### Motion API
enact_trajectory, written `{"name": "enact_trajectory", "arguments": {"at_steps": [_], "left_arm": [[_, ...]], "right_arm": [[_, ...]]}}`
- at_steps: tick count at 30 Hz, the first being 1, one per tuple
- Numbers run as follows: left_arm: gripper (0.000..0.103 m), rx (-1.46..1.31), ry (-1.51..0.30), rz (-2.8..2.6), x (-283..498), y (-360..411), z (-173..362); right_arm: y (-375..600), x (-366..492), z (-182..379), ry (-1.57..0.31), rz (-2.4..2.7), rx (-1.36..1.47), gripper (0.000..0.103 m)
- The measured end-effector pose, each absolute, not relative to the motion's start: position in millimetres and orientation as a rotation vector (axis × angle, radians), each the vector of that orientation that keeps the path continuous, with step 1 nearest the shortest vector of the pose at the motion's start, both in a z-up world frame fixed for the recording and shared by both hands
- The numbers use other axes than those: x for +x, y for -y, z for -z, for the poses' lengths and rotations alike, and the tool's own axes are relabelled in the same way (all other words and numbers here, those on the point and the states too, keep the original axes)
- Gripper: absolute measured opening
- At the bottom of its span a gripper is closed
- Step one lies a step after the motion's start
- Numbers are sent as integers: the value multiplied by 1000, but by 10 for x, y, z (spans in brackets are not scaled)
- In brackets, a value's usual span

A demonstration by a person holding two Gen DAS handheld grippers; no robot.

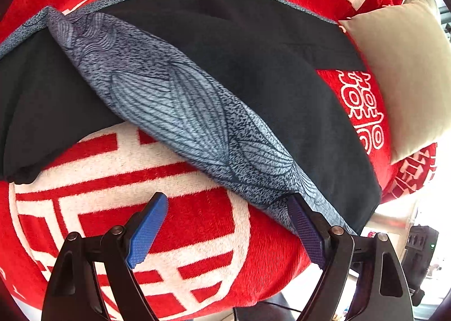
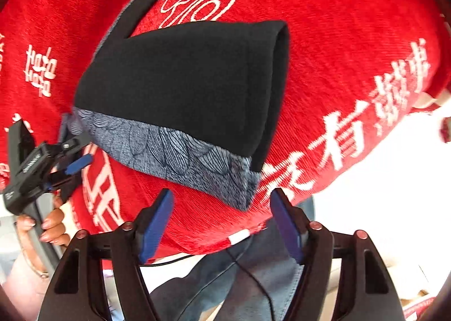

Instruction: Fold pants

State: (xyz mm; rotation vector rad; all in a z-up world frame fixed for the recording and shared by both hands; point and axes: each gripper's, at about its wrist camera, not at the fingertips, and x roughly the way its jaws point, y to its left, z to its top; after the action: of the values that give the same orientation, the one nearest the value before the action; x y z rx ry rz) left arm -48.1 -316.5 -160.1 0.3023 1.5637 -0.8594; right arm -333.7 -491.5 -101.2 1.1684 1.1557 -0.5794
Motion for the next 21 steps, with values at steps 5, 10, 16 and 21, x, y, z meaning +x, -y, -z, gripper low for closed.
{"name": "enact_trajectory", "arguments": {"at_steps": [5,10,16,21], "left_arm": [[87,299,-1570,828,-511,3336,1575],[39,308,-1589,830,-481,3544,1510],[28,196,-1565,846,-224,3677,1140],[28,159,-1520,859,1,3941,926]], "right_arm": [[5091,-3309,1102,-1150,441,1226,28],[5180,-3222,950,-1174,360,1222,3],[5643,-2922,339,-1075,273,1121,3],[6208,-2568,-24,-1015,247,1052,3]]}}
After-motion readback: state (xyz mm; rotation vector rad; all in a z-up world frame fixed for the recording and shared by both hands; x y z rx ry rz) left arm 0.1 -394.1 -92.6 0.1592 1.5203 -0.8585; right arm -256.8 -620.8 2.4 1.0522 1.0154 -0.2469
